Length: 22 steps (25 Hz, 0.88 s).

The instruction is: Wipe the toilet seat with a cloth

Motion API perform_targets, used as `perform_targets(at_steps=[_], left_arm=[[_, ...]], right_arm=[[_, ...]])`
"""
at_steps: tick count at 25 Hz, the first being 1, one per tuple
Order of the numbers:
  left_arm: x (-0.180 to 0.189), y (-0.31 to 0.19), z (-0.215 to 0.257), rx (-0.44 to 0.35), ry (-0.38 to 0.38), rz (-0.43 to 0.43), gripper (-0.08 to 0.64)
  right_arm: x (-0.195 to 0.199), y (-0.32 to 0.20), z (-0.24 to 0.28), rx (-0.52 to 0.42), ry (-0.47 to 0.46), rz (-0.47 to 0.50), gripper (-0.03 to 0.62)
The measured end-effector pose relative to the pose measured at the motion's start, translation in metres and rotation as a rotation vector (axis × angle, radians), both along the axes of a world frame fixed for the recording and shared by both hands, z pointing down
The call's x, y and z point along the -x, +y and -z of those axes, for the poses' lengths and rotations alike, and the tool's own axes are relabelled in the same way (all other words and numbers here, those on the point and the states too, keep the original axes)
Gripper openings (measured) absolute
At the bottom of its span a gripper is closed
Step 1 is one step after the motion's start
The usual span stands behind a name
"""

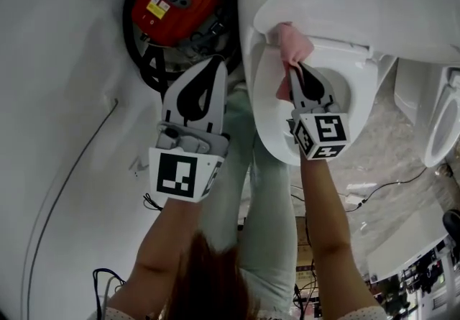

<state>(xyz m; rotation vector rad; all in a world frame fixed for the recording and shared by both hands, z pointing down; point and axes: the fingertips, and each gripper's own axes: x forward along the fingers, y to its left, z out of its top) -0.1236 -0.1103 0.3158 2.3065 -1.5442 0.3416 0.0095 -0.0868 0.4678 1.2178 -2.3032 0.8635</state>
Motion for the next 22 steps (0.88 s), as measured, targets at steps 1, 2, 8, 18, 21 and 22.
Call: perform_targets(at_steps=[1, 2, 8, 18, 21, 22], left_arm=[[0.001, -0.002, -0.003, -0.003, -0.001, 0.004, 0.002], [0.001, -0.003, -0.006, -0.001, -0.001, 0.006, 0.002], [0.002, -0.002, -0.018, 0.008, 0.002, 0.007, 0.002], [0.004, 0.005, -0.031, 0.066, 0.004, -0.003, 0.002], [0.002, 0.004, -0.031, 0.057, 0.002, -0.006, 0.002], [0.001, 0.005, -0.031, 0.059, 0.002, -0.008, 0.002]], right_arm=[[0.002, -0.001, -0.006, 0.004, 0.019, 0.014, 0.041], [0.003, -0.003, -0.012, 0.008, 0.038, 0.024, 0.043], [0.008, -0.024, -0.033, 0.003, 0.134, 0.053, 0.061], [0.015, -0.041, -0.045, -0.046, 0.225, 0.095, 0.046], [0.014, -0.042, -0.045, -0.063, 0.250, 0.131, 0.032], [0.014, -0.042, -0.045, -0.073, 0.262, 0.149, 0.031]])
